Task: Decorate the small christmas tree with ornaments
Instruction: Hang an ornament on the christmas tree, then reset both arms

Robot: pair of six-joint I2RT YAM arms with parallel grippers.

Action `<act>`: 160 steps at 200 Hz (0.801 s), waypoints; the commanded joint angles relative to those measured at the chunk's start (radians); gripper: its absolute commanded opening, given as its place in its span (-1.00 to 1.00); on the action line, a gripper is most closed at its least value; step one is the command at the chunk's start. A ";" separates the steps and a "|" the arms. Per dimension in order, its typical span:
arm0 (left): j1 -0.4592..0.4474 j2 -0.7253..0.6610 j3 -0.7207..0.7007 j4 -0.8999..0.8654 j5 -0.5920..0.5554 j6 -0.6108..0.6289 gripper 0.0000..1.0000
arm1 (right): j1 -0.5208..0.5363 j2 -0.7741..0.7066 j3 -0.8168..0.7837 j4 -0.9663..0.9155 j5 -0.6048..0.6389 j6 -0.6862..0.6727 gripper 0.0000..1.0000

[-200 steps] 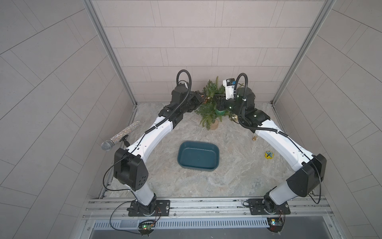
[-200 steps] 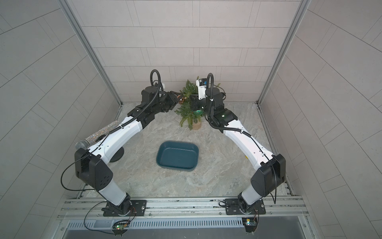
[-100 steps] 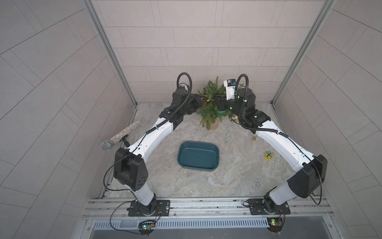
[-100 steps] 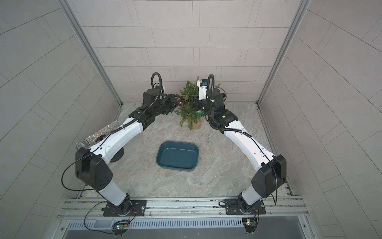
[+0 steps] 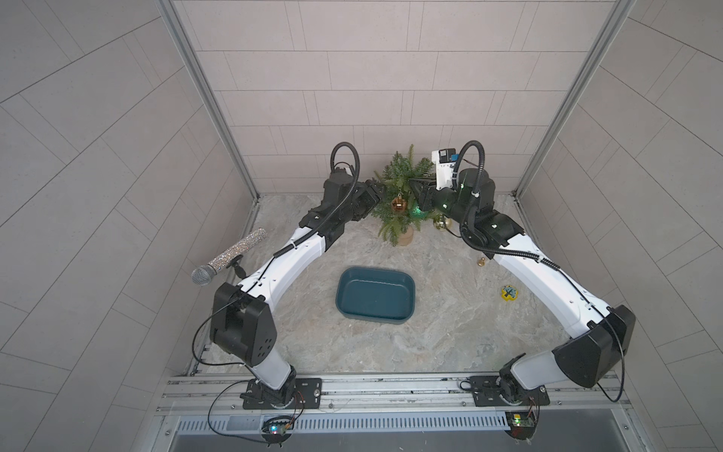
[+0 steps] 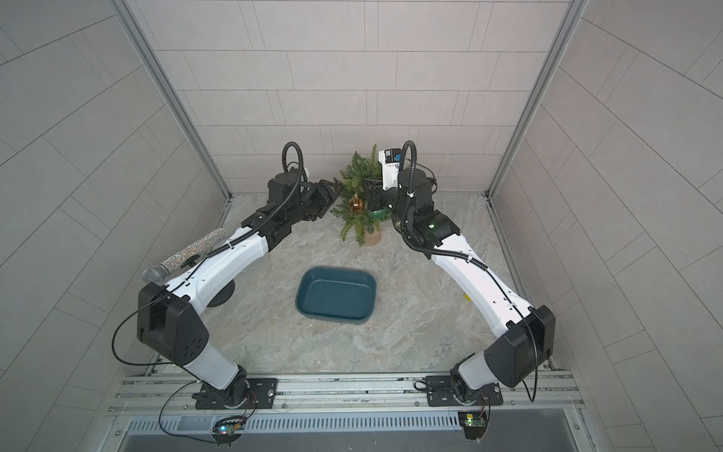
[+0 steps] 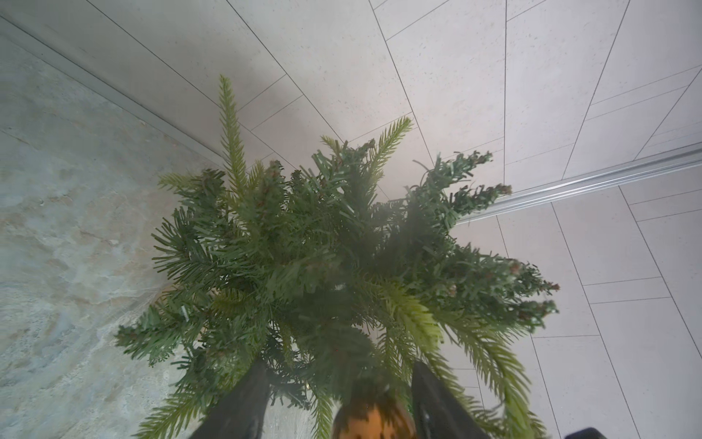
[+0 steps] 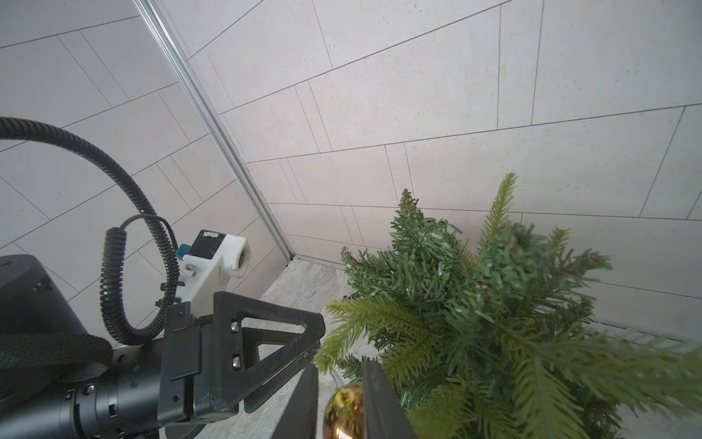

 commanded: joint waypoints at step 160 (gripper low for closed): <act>0.014 -0.417 -0.302 -0.300 0.046 0.198 0.98 | -0.065 -0.481 -0.458 -0.292 0.041 0.072 0.66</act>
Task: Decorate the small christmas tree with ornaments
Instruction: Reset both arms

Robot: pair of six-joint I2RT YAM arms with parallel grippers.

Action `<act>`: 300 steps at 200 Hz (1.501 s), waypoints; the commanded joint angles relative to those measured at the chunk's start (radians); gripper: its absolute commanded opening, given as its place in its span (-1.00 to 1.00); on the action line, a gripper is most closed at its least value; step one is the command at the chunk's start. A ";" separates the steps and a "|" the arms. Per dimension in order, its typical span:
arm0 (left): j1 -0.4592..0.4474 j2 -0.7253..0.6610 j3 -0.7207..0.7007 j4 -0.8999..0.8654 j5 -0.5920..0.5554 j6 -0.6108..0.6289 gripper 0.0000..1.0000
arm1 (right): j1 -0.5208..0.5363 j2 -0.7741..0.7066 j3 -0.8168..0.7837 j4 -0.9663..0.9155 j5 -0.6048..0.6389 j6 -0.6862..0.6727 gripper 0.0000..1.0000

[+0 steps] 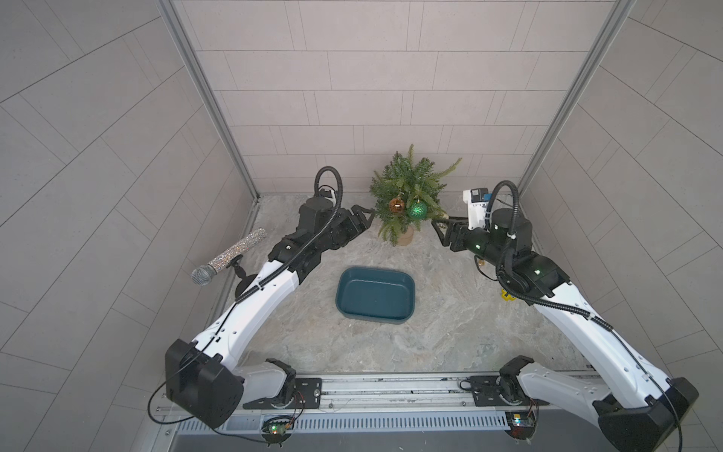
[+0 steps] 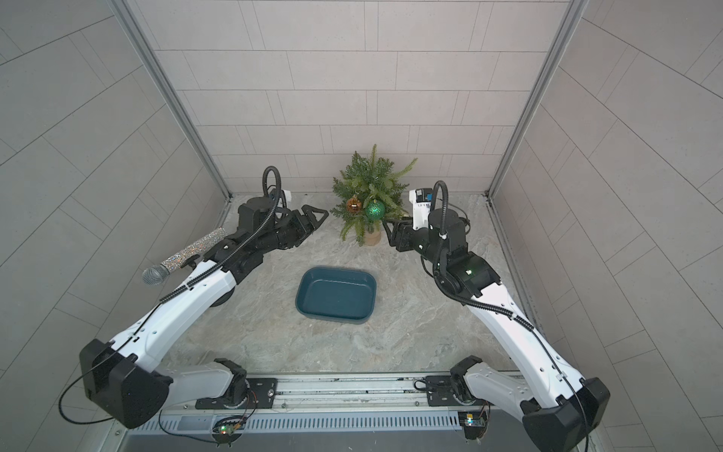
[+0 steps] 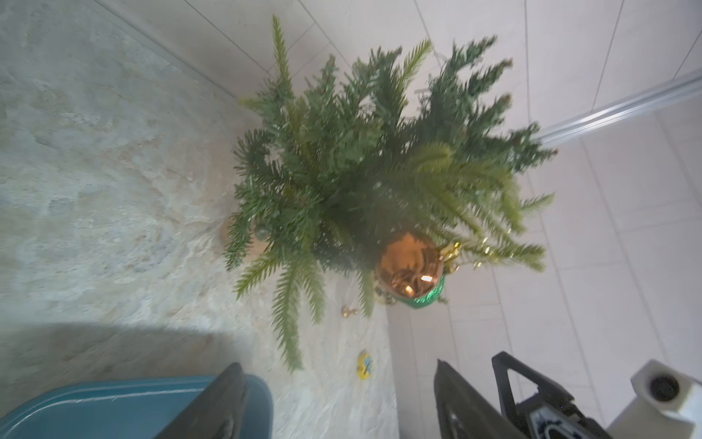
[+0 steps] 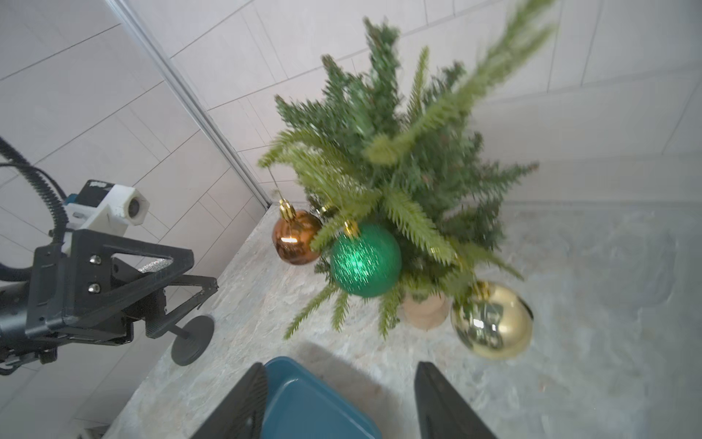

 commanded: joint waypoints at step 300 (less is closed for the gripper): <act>0.338 0.289 -0.751 1.034 -0.743 0.882 0.99 | -0.269 0.506 -0.772 1.304 0.657 -0.468 0.99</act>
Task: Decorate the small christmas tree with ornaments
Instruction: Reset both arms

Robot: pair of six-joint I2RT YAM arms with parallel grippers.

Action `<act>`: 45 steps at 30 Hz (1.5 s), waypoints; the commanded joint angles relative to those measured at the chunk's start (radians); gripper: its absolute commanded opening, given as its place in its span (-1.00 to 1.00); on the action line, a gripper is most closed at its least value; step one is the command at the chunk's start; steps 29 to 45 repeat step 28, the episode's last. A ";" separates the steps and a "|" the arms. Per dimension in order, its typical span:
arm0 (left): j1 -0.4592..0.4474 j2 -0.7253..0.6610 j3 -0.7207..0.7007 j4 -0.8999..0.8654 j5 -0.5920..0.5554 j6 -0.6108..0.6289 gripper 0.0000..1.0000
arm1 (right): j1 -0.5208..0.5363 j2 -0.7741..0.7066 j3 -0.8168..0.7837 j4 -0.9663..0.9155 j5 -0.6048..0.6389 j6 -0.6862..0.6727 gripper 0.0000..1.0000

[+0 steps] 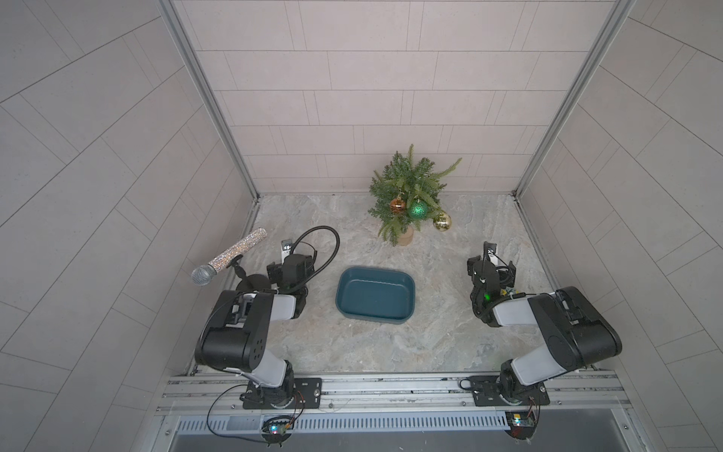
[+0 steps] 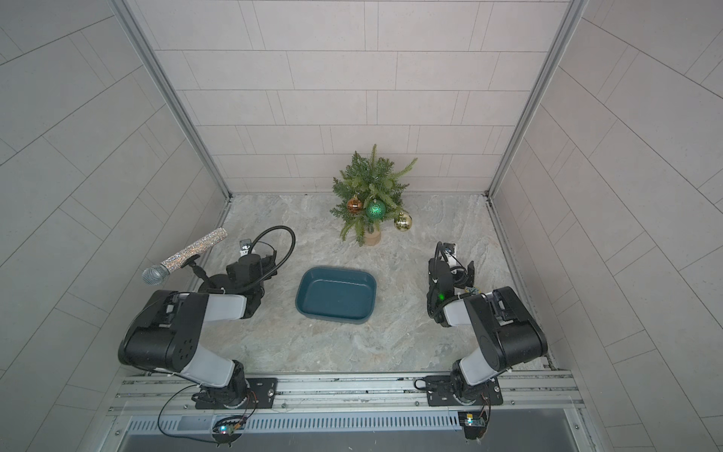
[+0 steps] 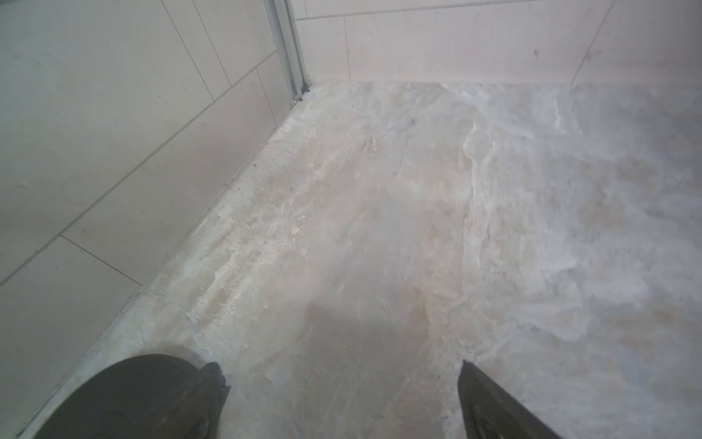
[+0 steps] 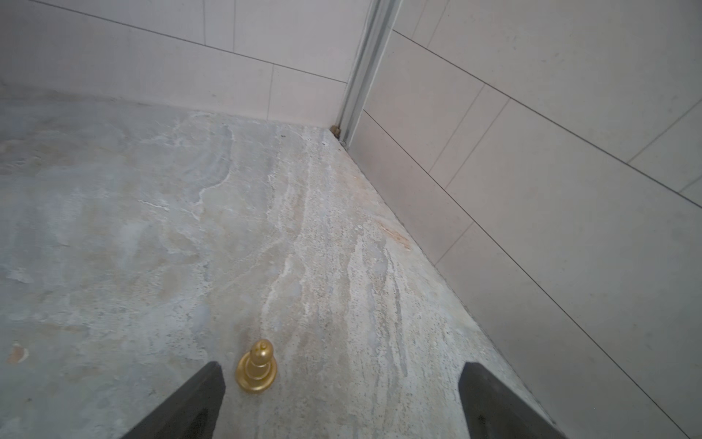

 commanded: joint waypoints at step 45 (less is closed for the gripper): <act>-0.031 0.030 -0.009 0.233 -0.088 0.051 0.99 | -0.042 0.066 -0.004 0.137 -0.176 -0.034 1.00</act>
